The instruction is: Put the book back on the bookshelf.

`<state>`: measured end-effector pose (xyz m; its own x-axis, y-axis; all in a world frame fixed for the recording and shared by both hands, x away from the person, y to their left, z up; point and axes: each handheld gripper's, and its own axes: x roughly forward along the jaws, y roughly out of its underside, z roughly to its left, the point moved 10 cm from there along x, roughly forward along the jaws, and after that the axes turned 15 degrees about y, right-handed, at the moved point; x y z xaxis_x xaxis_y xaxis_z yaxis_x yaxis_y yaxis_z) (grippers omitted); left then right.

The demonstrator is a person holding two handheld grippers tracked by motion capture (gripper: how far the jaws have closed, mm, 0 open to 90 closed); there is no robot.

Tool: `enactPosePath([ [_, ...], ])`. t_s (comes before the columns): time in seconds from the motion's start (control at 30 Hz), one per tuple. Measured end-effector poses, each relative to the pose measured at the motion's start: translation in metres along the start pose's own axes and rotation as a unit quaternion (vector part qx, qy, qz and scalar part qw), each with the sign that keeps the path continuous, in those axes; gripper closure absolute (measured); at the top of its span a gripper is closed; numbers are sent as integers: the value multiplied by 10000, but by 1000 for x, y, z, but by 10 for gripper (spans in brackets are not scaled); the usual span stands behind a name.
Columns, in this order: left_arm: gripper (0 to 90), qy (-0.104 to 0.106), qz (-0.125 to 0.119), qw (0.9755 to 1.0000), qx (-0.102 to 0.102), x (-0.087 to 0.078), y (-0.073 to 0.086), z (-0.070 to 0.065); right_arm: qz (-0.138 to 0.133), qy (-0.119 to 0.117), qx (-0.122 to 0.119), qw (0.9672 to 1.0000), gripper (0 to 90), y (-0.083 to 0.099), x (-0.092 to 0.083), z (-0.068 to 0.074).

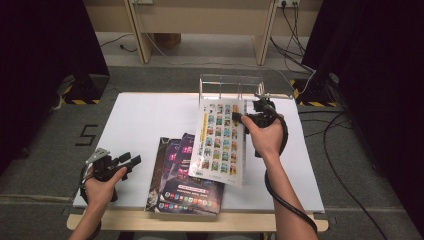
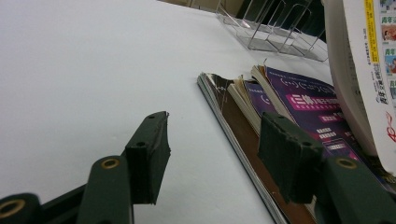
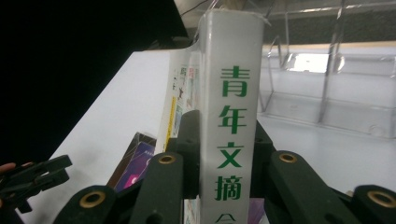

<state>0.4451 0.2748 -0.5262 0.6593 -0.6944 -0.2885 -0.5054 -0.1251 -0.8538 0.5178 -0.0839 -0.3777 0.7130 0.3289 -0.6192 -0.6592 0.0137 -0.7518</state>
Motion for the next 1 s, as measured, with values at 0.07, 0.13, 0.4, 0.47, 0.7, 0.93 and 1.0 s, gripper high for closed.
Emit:
enactPosePath([
  [0.07,422,-17,4,10000,-2,0,0,1,-81,66,-2,9999,740,-4,-2,-3],
  [0.13,422,-25,4,10000,0,0,0,1,-159,134,-20,9998,740,-8,-5,-6],
  [0.4,424,-41,-5,10000,10,-1,0,1,-479,547,-108,9973,741,-24,-17,-21],
  [0.47,424,-42,-8,10000,8,-1,0,1,-532,641,-97,9965,741,-27,-19,-26],
  [0.7,424,-25,-13,10000,16,0,0,1,-623,915,-77,9938,741,-36,-25,-41],
  [0.93,423,14,-46,10000,26,0,-1,0,-724,1232,-91,9897,741,-46,-28,-58],
  [1.0,423,17,-49,10000,28,0,-1,0,-745,1323,-75,9884,741,-48,-29,-63],
])
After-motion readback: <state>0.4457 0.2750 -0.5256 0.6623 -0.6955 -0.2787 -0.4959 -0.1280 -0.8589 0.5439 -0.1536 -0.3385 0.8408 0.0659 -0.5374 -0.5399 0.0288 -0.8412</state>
